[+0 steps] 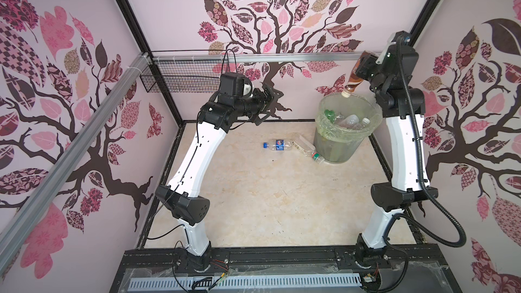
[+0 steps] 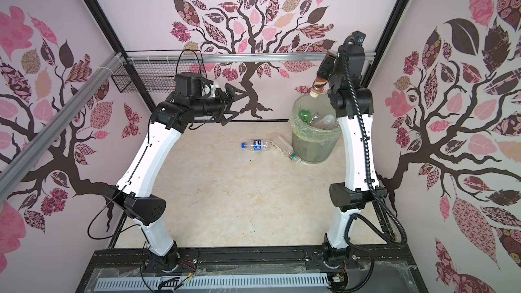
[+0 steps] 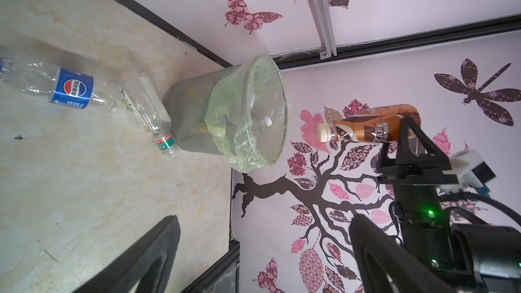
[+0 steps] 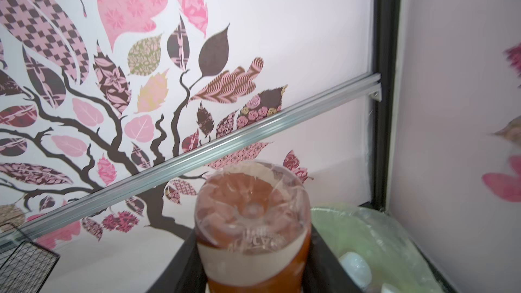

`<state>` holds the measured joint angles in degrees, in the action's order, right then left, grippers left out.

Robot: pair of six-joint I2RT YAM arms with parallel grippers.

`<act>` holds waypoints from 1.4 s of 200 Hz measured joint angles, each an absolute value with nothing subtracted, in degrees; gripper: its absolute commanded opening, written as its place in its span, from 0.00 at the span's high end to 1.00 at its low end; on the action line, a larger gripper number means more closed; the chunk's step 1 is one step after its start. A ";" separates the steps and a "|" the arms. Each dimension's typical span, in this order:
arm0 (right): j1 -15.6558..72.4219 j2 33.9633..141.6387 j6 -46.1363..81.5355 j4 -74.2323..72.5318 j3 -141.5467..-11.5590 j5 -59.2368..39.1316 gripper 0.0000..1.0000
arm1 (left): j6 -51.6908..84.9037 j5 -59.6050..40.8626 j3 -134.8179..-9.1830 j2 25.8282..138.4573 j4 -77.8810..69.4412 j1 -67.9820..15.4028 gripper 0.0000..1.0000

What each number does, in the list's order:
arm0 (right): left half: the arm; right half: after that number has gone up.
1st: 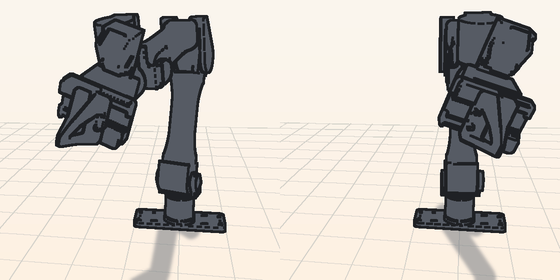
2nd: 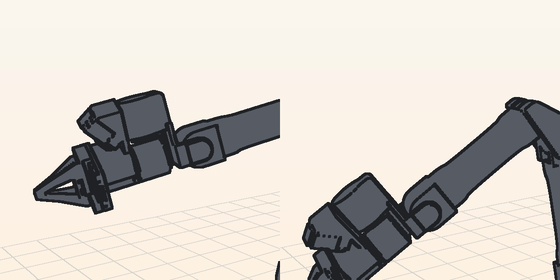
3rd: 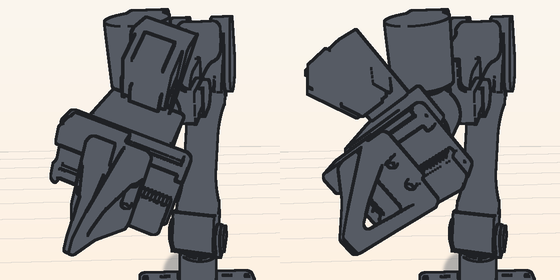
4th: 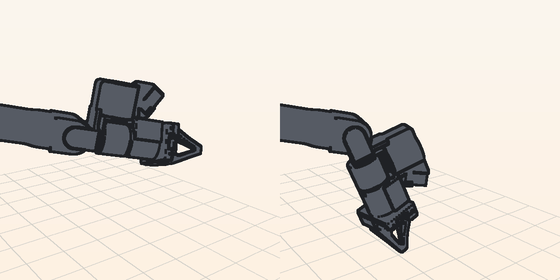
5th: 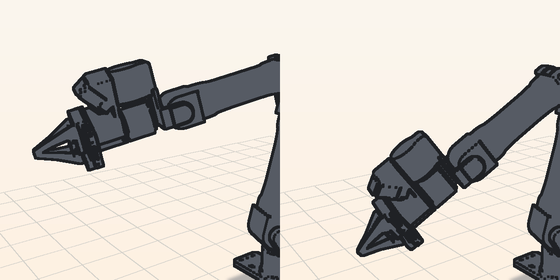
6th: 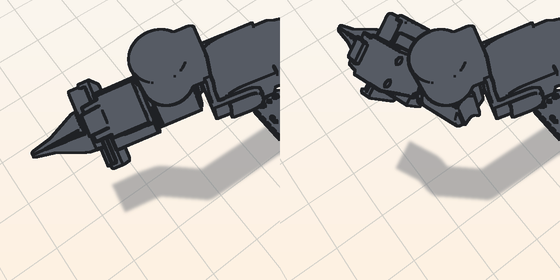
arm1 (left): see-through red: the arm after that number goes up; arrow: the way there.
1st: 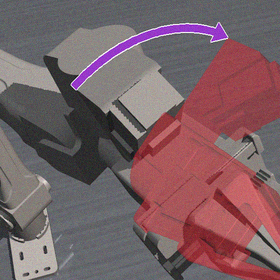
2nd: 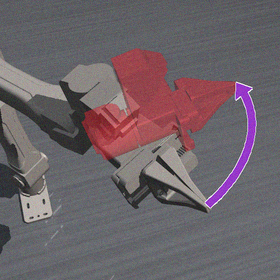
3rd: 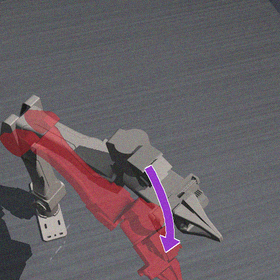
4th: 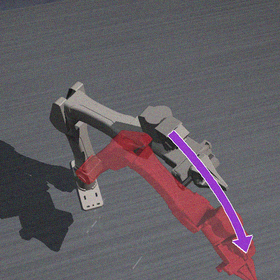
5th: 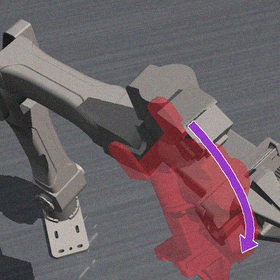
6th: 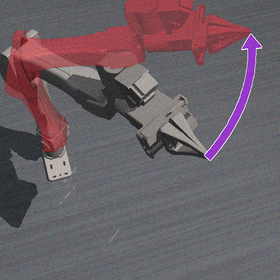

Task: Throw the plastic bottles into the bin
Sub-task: 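Carry the Nescafe bottle over the bin with right gripper and release while left gripper withdraws, then move right gripper from the bin toward the Pepsi bottle while left gripper lowers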

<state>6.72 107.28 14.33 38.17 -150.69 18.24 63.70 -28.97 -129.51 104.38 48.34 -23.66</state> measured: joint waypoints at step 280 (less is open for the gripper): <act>23.68 98.02 10.44 34.28 -122.89 28.62 0.01 | 60.93 -23.53 -123.85 104.55 61.58 -22.15 0.02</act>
